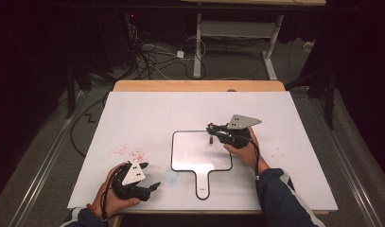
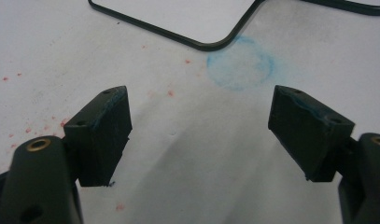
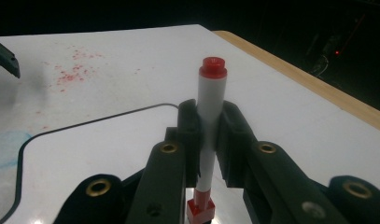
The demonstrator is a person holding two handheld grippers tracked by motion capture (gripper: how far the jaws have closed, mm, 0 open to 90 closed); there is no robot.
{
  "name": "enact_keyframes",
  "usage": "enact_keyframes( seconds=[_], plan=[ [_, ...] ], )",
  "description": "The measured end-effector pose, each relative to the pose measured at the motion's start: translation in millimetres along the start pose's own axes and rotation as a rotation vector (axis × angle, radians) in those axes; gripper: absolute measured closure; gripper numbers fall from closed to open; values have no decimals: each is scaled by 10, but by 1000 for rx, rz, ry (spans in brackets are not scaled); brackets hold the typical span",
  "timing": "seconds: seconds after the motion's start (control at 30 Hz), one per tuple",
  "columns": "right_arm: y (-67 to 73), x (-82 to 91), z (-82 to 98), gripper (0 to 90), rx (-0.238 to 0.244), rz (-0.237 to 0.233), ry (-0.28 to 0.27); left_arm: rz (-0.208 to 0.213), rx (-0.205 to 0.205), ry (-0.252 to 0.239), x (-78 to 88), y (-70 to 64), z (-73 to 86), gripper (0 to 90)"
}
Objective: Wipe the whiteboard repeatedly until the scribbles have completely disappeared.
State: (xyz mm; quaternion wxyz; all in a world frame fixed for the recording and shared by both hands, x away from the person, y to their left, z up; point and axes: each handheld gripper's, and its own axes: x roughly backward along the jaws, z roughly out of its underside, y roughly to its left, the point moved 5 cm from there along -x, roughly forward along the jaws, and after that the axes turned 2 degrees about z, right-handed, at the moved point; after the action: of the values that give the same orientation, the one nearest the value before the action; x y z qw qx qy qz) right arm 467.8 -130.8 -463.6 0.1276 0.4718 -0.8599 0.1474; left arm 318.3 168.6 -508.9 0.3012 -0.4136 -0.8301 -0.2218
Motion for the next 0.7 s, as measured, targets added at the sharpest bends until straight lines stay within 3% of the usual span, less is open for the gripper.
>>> enact_keyframes(
  seconds=[0.37, 0.53, 0.7],
  plan=[
    [-244, 250, 101, 817, 4, 69, 33, 1, 2, 6, -11, -7, 1, 207],
    [-281, 284, 109, 816, 23, 94, 51, 1, 2, 6, -11, -5, 1, 207],
    [-315, 289, 126, 816, 6, 102, 38, 0, 2, 6, -10, -1, 3, 207]
  ],
)
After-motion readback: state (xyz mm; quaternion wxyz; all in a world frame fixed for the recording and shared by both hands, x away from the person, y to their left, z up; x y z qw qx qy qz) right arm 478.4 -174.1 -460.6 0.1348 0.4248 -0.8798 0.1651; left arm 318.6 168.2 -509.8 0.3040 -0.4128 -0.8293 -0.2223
